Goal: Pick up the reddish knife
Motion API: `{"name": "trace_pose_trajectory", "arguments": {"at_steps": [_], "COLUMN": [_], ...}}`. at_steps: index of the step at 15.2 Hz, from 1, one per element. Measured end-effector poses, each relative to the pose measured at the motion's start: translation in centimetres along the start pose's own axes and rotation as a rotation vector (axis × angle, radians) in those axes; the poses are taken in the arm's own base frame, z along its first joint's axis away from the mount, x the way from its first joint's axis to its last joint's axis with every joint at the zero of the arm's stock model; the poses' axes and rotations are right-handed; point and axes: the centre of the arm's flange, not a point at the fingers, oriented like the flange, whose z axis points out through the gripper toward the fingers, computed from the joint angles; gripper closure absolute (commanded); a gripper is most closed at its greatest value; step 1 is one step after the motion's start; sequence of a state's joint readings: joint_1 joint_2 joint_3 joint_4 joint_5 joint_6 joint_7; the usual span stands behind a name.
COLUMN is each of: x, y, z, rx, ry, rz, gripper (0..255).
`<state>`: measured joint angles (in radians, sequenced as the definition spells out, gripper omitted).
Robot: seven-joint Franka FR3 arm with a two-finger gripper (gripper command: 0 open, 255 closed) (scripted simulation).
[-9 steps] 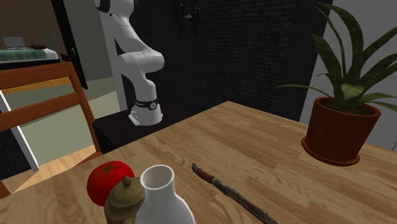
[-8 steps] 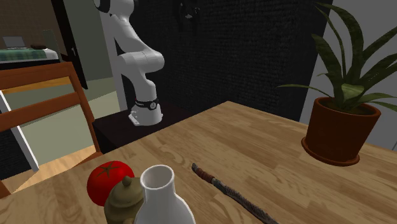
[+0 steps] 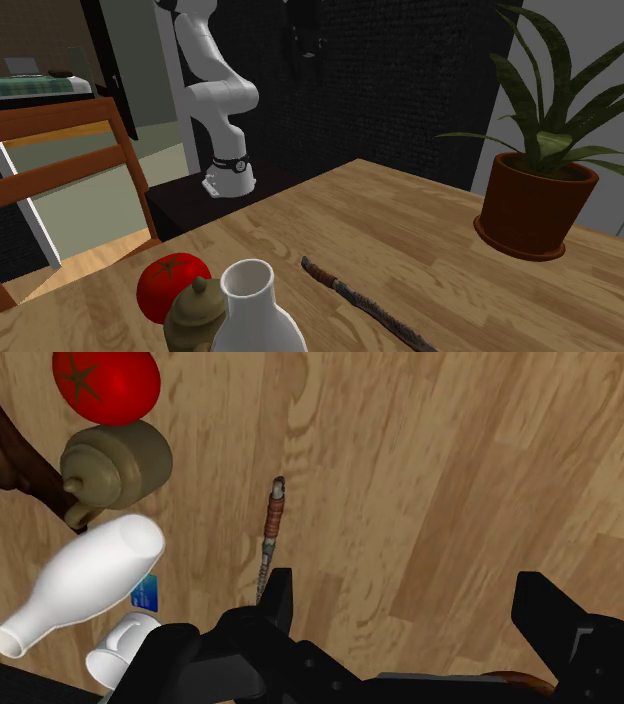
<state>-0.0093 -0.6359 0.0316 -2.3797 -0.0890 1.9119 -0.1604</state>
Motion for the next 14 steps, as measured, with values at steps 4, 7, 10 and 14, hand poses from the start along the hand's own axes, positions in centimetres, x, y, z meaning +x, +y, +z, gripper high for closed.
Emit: {"name": "trace_pose_trajectory", "arguments": {"at_steps": [4,7,10,14], "x": [2.3,4.2,6.1,8.4], "y": [2.3,3.3,4.8,6.9], "z": [4.5,7.8,10.8,15.4], "rx": [0.009,0.016,0.023,0.032], "ry": [0.002,0.005,0.008,0.012], "rz": [0.031,0.053,0.075,0.105], "gripper": [0,0,0,0]}}
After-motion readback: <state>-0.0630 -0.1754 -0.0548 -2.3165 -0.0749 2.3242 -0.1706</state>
